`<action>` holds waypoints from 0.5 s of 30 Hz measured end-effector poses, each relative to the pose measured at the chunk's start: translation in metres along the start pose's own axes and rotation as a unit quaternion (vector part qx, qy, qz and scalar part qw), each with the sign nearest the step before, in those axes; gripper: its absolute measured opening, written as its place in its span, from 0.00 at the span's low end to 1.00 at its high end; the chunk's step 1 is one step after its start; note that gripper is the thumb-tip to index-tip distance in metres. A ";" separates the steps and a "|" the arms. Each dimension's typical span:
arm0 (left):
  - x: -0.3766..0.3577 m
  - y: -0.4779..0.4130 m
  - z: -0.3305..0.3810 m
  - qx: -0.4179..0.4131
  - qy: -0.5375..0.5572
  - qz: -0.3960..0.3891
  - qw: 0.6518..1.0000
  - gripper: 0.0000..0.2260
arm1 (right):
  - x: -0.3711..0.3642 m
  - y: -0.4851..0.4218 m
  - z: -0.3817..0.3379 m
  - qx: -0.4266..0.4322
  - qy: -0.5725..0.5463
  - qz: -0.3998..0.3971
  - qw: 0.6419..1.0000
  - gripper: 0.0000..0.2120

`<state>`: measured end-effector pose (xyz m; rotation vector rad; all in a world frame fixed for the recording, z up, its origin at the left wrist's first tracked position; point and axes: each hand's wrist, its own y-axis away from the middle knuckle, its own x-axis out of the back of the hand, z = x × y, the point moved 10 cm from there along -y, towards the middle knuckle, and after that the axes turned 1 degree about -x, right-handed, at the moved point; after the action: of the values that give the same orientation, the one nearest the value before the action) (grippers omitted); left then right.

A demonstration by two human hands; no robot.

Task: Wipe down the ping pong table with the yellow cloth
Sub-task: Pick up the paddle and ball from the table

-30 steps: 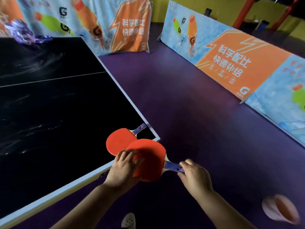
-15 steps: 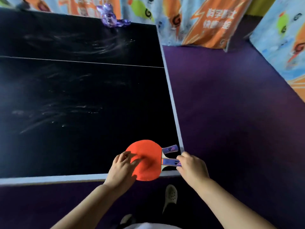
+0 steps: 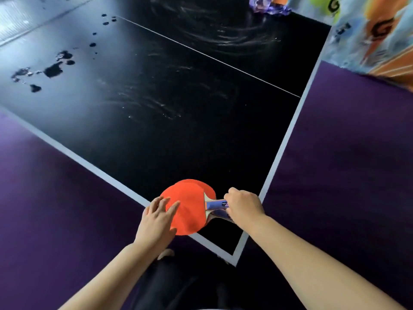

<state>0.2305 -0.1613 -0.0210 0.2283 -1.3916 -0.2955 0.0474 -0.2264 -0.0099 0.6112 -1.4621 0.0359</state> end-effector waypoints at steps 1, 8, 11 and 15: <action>-0.002 0.001 0.002 0.006 0.003 -0.004 1.000 0.34 | -0.003 -0.004 0.001 0.010 0.002 -0.005 1.000 0.06; -0.014 -0.004 0.020 0.008 0.010 -0.010 1.000 0.34 | -0.016 -0.020 0.022 0.028 -0.020 -0.001 0.999 0.06; -0.017 -0.008 0.027 0.006 0.015 -0.005 1.000 0.34 | -0.023 -0.023 0.031 0.026 -0.027 -0.008 0.999 0.05; -0.022 -0.012 0.029 0.006 0.017 -0.016 1.000 0.35 | -0.033 -0.021 0.038 0.017 -0.050 -0.021 0.998 0.05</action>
<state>0.1975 -0.1646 -0.0403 0.2647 -1.3577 -0.3092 0.0165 -0.2486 -0.0483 0.6799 -1.5474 -0.0019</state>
